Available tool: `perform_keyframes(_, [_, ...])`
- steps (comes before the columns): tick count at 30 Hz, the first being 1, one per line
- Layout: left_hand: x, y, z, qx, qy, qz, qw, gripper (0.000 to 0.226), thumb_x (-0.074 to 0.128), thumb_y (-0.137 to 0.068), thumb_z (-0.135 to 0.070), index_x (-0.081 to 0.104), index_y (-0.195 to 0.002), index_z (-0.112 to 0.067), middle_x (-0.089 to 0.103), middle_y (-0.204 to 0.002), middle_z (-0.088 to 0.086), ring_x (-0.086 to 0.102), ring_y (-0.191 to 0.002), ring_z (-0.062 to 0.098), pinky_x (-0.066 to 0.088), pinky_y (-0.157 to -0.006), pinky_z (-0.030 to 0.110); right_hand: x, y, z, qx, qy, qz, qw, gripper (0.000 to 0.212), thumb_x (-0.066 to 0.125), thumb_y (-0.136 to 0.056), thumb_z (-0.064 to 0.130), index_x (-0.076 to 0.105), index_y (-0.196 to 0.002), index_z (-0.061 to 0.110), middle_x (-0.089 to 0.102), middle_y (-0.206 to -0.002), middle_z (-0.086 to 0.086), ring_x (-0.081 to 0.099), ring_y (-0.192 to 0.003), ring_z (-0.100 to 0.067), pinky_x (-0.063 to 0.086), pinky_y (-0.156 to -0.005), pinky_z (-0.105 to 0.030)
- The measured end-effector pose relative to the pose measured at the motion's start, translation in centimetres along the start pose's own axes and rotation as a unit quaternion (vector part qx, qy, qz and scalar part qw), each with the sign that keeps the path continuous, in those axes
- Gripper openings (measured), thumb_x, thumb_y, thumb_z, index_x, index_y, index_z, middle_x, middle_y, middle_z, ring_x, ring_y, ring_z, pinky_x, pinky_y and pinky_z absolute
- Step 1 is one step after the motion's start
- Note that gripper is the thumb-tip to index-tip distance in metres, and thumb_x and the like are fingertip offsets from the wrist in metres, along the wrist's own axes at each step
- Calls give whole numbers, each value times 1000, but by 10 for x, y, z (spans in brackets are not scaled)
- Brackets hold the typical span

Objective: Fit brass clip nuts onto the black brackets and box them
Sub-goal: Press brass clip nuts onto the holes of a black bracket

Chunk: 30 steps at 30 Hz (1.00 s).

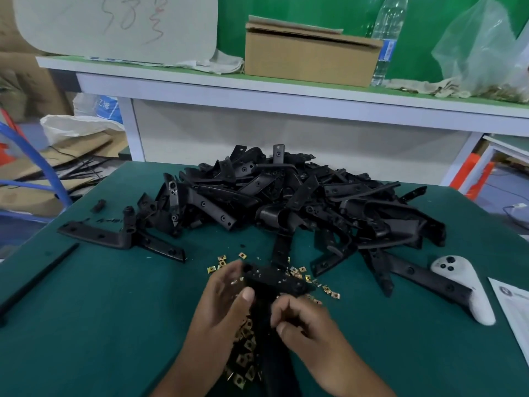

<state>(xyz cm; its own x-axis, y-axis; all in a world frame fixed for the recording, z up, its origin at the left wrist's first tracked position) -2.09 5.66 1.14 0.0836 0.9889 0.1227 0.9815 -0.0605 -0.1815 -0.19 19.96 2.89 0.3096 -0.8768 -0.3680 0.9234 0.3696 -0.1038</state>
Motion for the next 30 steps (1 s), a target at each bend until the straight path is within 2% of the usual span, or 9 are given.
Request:
perform_keyframes(2, [2, -2, -3, -15, 47, 32, 998, 40, 72, -84, -51, 72, -115, -26, 73, -118, 1, 68, -112, 14, 53, -88, 17, 15, 0, -2, 11, 0, 52, 999, 12, 55, -88, 32, 61, -85, 41, 60, -78, 19, 54, -75, 2, 41, -71, -14])
perform_keyframes(5, [-17, -8, -8, -12, 63, -20, 998, 27, 75, -86, -46, 72, -93, -20, 72, -97, 4, 66, -91, 19, 54, -81, 28, 5, -2, -17, 37, 94, 6, 995, 10, 52, -93, 53, 54, -101, 47, 60, -101, 29, 55, -103, 6, 44, -88, -21])
perform_keyframes(8, [-46, -15, 6, -56, 164, -113, 978, 14, 77, -84, -33, 66, -81, -23, 67, -87, 4, 63, -80, 18, 51, -77, 34, 12, 3, -21, -25, 332, 38, 942, 53, 32, -88, 84, 45, -128, 52, 40, -121, 39, 28, -123, 11, 25, -108, -26])
perform_keyframes(10, [-57, -18, 11, -57, 188, -146, 970, 9, 72, -89, -24, 67, -83, -26, 70, -88, 3, 65, -79, 19, 56, -73, 33, 21, 5, -22, -58, 377, 61, 922, 73, 26, -82, 91, 46, -139, 49, 37, -131, 30, 20, -124, 9, 16, -111, -24])
perform_keyframes(15, [-33, -12, -2, 11, 30, -46, 998, 37, 61, -97, -12, 63, -128, -33, 72, -109, -3, 67, -99, 13, 53, -84, 24, 8, -2, -11, -90, 403, -9, 911, 31, 61, -93, 54, 67, -118, 37, 60, -114, 17, 49, -113, -6, 24, -98, -25])
perform_keyframes(18, [-19, -8, -7, 31, 12, -12, 999, 28, 58, -92, -10, 65, -117, -22, 69, -107, 5, 64, -98, 16, 51, -84, 24, 6, -2, -14, -93, 449, -35, 888, 21, 74, -90, 38, 75, -110, 30, 67, -108, 4, 58, -106, -19, 23, -91, -26])
perform_keyframes(23, [-17, -7, 0, 10, 51, -6, 999, 13, 54, -88, -7, 55, -101, -12, 59, -87, 1, 57, -79, 13, 51, -67, 22, 4, 0, -8, -105, 456, -53, 882, 15, 73, -90, 37, 73, -99, 25, 64, -104, 2, 44, -101, -11, 34, -91, -27])
perform_keyframes(27, [-12, -6, 1, 4, 87, 20, 996, 14, 50, -86, -3, 47, -97, -12, 54, -74, -3, 52, -63, 11, 49, -55, 23, 9, -1, -15, -73, 422, -6, 904, 18, 52, -100, 38, 61, -102, 23, 53, -104, 11, 46, -99, -9, 39, -95, -31])
perform_keyframes(30, [-12, -5, 0, 7, 115, 25, 993, 18, 56, -80, -11, 46, -95, -12, 54, -72, -4, 51, -60, 10, 49, -53, 23, 1, -2, -20, -18, 319, -18, 947, 9, 55, -102, 32, 47, -106, 35, 51, -100, 22, 48, -98, 3, 40, -84, -16])
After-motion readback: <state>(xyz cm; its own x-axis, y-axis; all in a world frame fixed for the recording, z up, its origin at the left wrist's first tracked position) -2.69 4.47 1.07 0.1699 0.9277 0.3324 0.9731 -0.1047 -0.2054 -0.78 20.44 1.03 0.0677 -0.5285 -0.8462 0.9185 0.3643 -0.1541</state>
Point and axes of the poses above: each hand's wrist, its own y-axis away from the middle knuckle, its own x-axis out of the palm, z = x × y, the point moved 10 cm from there along -y, towards the middle knuckle
